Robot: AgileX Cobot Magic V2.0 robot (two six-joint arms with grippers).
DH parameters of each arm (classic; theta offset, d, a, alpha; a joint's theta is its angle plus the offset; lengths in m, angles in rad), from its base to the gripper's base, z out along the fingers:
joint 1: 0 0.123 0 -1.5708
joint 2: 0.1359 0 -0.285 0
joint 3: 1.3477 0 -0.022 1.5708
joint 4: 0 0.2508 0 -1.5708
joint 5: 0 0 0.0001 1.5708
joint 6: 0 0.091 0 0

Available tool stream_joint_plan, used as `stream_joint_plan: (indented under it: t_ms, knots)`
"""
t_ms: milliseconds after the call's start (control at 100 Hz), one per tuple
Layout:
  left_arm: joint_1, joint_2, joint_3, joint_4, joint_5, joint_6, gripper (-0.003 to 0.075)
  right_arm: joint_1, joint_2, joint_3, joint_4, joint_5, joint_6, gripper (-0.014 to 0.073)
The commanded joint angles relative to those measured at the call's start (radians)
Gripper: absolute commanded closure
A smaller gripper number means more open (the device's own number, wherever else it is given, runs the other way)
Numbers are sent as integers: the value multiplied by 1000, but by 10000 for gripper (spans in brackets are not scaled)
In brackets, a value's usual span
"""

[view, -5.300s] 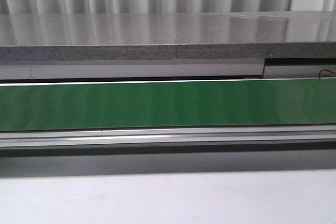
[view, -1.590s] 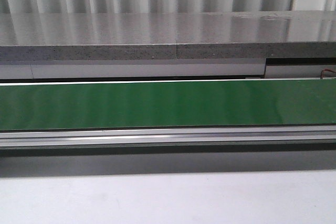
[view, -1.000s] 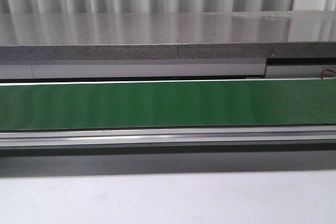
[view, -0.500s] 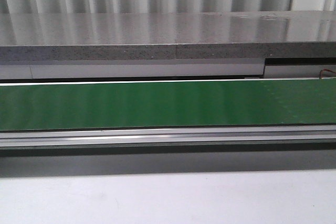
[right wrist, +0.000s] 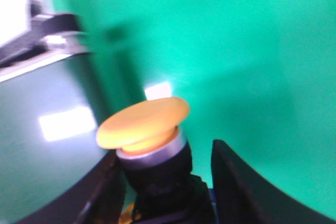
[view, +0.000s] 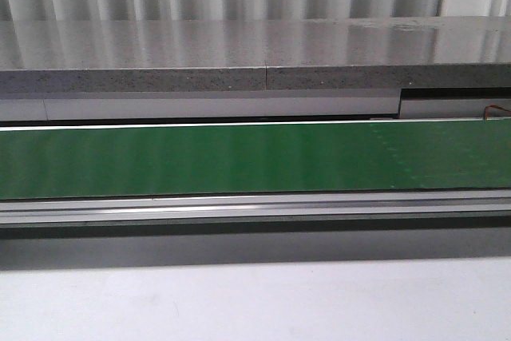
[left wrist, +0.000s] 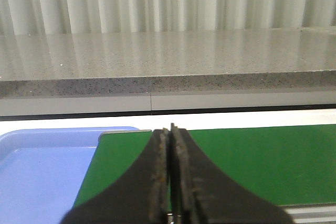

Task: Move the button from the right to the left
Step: 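Carry the button with the right gripper and set it on the belt end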

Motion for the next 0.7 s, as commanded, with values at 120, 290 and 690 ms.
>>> stream_joint_plan:
  t_ms: [120, 290, 690]
  knots:
    - [-8, -34, 24, -8, -77, -10, 740, 112, -117, -31, 23, 30, -9, 344]
    - [-8, -34, 24, -8, -77, -10, 740, 185, -110, -16, 28, 41, -7, 344]
    - [-8, -34, 24, -8, -77, -10, 740, 200, -43, -6, 42, 50, 29, 279]
